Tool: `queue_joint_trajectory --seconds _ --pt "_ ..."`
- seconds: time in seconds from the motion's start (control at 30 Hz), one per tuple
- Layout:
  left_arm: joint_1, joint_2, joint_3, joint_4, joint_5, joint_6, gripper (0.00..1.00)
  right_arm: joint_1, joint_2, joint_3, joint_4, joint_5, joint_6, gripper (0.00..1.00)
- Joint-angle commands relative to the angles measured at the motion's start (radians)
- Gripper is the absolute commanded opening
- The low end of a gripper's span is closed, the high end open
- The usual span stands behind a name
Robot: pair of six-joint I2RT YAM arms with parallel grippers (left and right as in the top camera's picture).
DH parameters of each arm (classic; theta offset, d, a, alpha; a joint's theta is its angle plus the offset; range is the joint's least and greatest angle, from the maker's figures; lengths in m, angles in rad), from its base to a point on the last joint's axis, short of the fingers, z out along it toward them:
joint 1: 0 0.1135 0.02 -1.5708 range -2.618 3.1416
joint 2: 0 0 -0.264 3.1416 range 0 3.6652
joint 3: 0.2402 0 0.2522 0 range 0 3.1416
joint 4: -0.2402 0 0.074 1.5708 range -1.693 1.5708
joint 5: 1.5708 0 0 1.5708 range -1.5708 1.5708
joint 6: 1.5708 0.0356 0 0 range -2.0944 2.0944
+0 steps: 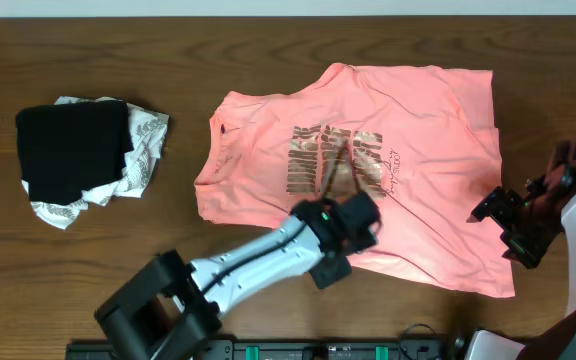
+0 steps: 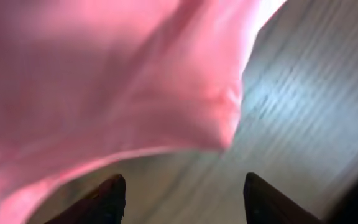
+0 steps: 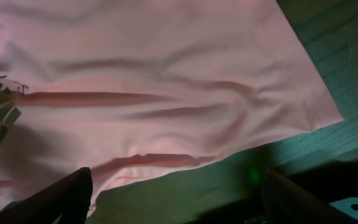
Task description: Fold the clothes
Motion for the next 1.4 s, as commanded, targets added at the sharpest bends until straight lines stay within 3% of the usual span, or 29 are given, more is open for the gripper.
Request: queue_joint_trajectory --seconds 0.0,0.37,0.7,0.83,1.37 --pt "-0.053 0.0 0.014 0.039 -0.155 0.044 0.61 -0.048 0.002 -0.002 0.005 -0.002 -0.017 0.86" --pt "-0.069 0.028 -0.034 0.172 -0.155 0.073 0.62 -0.158 0.002 -0.002 0.005 -0.035 -0.066 0.87" --pt "-0.071 0.057 -0.034 0.159 -0.153 0.138 0.62 -0.159 0.002 -0.002 0.0 -0.034 -0.073 0.85" --pt "-0.071 0.057 -0.034 0.138 -0.154 0.192 0.57 -0.159 0.002 -0.002 -0.002 -0.034 -0.073 0.85" --pt "-0.178 0.074 -0.032 0.16 -0.211 0.223 0.58 -0.159 0.002 -0.002 0.007 -0.033 -0.092 0.83"
